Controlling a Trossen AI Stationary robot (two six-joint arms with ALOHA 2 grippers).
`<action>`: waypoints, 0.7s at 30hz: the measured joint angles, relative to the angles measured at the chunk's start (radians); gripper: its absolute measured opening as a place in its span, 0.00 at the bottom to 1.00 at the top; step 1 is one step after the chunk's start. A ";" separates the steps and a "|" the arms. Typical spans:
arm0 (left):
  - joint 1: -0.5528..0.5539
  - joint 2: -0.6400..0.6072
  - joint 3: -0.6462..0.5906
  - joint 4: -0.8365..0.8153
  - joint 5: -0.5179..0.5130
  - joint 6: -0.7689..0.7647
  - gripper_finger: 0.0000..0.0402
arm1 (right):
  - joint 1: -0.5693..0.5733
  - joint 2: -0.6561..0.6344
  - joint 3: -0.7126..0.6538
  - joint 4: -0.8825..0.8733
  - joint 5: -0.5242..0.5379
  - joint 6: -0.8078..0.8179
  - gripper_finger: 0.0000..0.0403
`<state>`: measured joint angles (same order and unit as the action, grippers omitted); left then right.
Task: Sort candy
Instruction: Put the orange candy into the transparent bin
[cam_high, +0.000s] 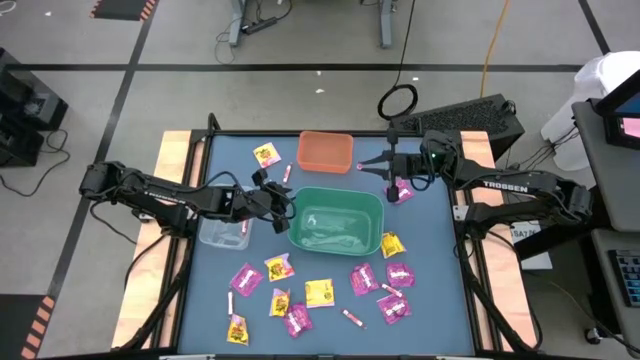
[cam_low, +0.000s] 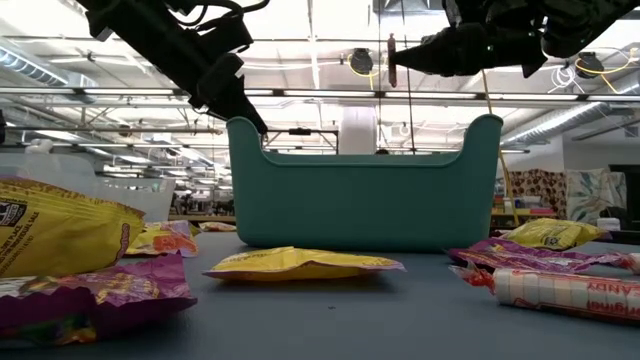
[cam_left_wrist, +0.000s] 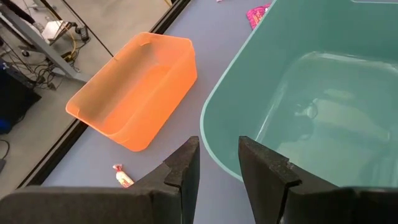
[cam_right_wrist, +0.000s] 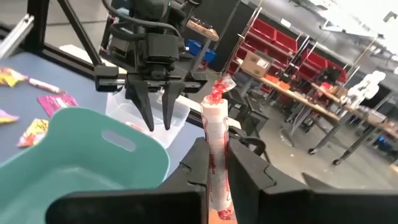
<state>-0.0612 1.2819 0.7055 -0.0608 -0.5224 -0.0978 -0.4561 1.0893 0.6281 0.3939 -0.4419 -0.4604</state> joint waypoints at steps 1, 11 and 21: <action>0.000 0.000 0.000 0.000 0.000 0.000 0.29 | 0.000 0.000 0.000 0.000 0.000 0.021 0.06; 0.000 0.000 0.000 0.000 0.000 0.000 0.29 | 0.000 0.000 0.000 -0.001 0.000 0.302 0.06; 0.000 0.000 0.000 0.052 0.000 0.006 0.29 | 0.000 0.000 0.000 -0.001 0.000 0.588 0.06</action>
<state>-0.0612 1.2816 0.7055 -0.0086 -0.5228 -0.0914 -0.4561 1.0893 0.6278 0.3930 -0.4416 0.1280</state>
